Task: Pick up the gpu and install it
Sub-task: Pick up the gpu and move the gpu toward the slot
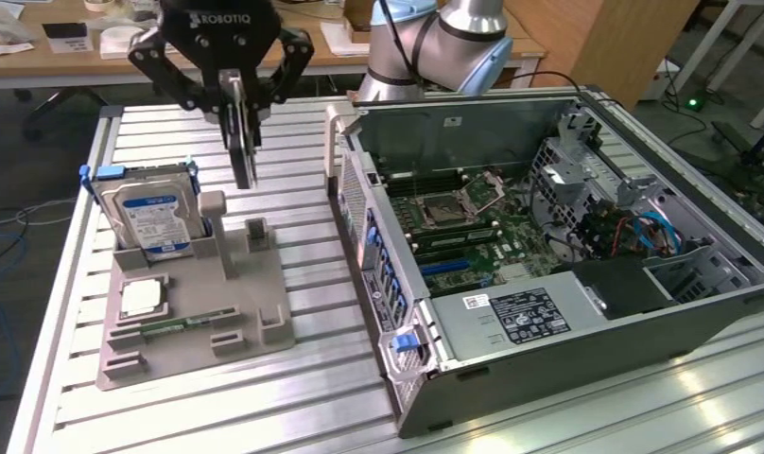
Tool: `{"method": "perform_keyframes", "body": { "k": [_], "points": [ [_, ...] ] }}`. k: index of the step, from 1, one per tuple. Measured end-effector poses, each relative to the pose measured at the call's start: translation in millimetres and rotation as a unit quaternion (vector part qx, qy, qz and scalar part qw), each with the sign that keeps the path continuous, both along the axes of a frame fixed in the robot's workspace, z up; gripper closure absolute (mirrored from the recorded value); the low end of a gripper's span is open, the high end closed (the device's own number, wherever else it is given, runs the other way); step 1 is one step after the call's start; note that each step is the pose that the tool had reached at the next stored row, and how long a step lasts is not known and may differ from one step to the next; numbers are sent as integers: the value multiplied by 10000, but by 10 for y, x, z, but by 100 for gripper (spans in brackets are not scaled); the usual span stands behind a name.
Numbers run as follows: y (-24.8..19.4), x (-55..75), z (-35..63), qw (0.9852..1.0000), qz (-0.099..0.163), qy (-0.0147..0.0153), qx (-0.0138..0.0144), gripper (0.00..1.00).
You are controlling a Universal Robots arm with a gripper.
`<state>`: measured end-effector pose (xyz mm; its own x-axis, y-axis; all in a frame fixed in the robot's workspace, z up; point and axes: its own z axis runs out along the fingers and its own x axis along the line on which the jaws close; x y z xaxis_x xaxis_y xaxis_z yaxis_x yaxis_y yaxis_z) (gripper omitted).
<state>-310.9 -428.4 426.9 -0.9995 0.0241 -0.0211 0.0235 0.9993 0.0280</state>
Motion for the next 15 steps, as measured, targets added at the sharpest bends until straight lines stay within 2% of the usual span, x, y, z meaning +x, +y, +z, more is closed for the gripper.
{"method": "perform_keyframes", "body": {
  "k": [2, 6, 7, 8, 9, 15],
  "points": [
    [0, 0, 50, 10000, 0, 0, -1, 72],
    [0, 0, 50, 10000, 0, -1, -1, 72],
    [1, 1, 50, 10000, 0, 0, -17, 72],
    [0, 1, 51, 10000, 0, 0, -60, 72],
    [0, 1, 51, 10000, 1, 0, -82, 72],
    [1, 1, 50, 10000, 0, 0, -86, 72]
  ]
}}
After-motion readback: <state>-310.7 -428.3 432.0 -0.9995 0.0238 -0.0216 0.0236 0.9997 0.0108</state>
